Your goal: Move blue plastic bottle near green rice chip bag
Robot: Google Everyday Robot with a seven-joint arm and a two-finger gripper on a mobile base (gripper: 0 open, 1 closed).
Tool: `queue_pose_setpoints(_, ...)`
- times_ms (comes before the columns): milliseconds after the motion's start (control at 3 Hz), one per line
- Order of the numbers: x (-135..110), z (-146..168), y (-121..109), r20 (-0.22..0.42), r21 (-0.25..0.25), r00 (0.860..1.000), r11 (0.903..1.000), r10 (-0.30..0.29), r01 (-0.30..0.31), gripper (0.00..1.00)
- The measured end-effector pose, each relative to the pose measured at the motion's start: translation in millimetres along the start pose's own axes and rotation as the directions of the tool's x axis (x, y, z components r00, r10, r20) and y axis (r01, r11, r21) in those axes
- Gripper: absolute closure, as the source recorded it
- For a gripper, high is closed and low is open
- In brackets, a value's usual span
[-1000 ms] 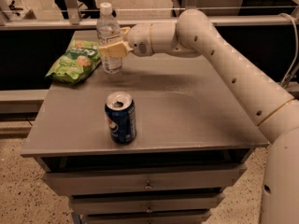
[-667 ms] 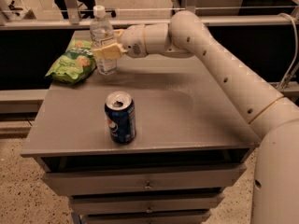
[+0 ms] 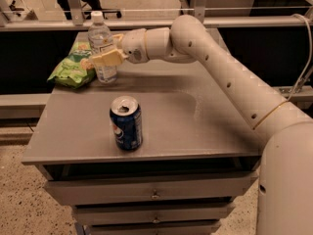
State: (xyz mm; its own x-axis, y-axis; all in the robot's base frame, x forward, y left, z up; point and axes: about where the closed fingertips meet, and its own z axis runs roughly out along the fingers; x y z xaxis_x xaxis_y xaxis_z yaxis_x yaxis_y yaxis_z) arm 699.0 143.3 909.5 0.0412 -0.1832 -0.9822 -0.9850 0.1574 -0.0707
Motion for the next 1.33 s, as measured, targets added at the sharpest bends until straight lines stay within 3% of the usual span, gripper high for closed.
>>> queue_pose_setpoints(333,2,4,0,0.000,-0.003,1.000,1.0000,0.003,-0.003,0.12)
queue_pose_setpoints(667,4,7,4,-0.001,-0.013,1.000,0.9999,0.004,-0.004,0.00)
queue_pose_setpoints(1333,8,-3,-4,-0.010,0.000,1.000,1.0000,0.006,-0.006,0.00)
